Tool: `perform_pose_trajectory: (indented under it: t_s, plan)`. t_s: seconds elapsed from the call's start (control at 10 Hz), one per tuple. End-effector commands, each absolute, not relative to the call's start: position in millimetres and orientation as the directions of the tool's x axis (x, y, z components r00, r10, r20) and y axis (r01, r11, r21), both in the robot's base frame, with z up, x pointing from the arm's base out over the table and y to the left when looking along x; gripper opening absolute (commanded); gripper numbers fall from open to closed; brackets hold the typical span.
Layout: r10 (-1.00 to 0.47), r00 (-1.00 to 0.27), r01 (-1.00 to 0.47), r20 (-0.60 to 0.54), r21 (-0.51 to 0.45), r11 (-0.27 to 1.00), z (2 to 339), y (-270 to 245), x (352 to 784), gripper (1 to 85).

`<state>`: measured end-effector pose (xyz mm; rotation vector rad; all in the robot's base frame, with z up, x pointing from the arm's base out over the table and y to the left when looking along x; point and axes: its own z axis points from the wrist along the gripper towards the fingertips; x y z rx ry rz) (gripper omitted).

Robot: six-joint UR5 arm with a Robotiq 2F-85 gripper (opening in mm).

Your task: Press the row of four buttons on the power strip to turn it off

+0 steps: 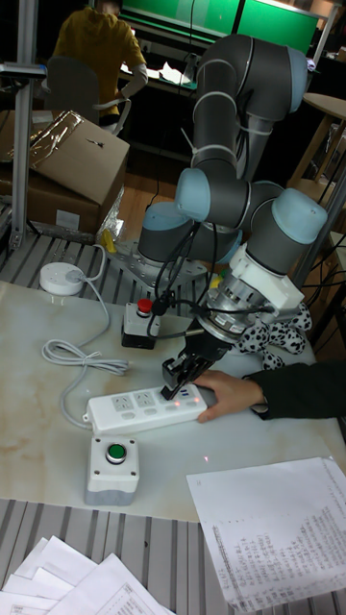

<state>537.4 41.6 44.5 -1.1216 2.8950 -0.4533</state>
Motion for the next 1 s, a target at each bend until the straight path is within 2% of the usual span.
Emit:
perform_pose_trajectory:
  t_s: [0.0, 0.9]
  plan:
    - [-0.656, -0.750, -0.651, 0.080, -0.262, 0.712, 37, 47, 542, 1.0]
    - [-0.603, -0.797, -0.597, 0.027, -0.191, 0.780, 40, 83, 530, 1.0]
